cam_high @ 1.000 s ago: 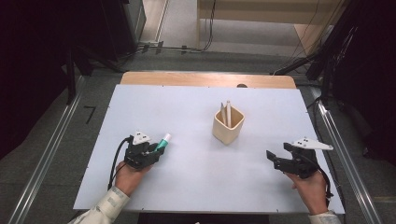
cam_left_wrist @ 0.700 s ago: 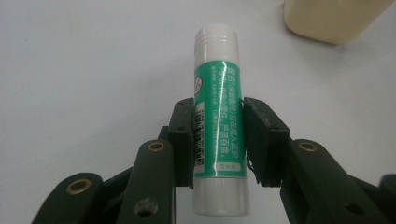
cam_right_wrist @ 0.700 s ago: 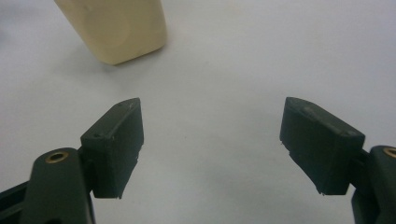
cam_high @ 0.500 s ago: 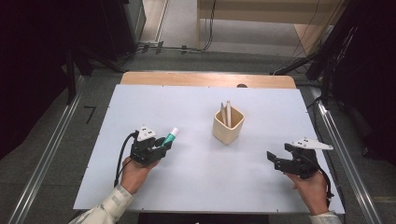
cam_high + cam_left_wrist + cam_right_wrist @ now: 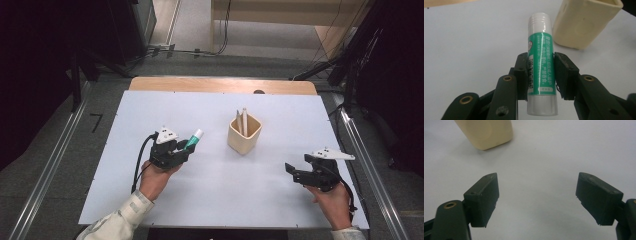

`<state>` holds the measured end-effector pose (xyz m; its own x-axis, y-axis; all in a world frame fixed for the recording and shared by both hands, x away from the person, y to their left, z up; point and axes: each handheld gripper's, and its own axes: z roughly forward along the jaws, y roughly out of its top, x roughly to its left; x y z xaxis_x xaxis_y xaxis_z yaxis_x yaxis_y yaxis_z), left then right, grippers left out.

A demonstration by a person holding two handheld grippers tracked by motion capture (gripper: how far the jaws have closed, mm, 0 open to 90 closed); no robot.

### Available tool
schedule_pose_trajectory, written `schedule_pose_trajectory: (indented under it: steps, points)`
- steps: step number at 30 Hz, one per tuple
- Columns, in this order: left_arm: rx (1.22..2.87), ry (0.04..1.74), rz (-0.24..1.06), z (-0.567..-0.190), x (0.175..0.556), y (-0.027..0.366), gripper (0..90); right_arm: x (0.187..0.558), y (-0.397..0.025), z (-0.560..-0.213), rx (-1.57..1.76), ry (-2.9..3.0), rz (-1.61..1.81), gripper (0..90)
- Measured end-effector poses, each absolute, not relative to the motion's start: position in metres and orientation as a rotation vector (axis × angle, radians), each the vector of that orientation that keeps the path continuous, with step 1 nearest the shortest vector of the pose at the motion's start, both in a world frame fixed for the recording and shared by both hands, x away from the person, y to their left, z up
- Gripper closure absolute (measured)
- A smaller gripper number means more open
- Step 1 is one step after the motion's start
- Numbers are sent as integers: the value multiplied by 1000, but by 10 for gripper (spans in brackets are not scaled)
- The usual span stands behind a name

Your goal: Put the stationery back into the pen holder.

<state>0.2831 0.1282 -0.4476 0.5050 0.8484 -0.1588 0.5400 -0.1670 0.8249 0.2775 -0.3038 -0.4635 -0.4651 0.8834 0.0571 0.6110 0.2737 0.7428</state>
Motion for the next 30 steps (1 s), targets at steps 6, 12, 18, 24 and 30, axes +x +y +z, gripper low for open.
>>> schedule_pose_trajectory:
  steps: [6,12,18,24,30]
  points:
    - [1851,1118,423,-440,287,117,665,278,-303,-464,1357,2184,1019,172]
    - [1846,1119,412,-440,291,113,665,278,-303,-464,1353,2187,1020,173]
    - [1845,1110,402,-439,294,106,665,278,-303,-464,1358,2186,1021,173]
    - [1844,1082,390,-433,298,95,665,279,-304,-464,1355,2188,1016,172]
    - [1848,1066,382,-427,304,83,665,279,-304,-465,1358,2191,1015,173]
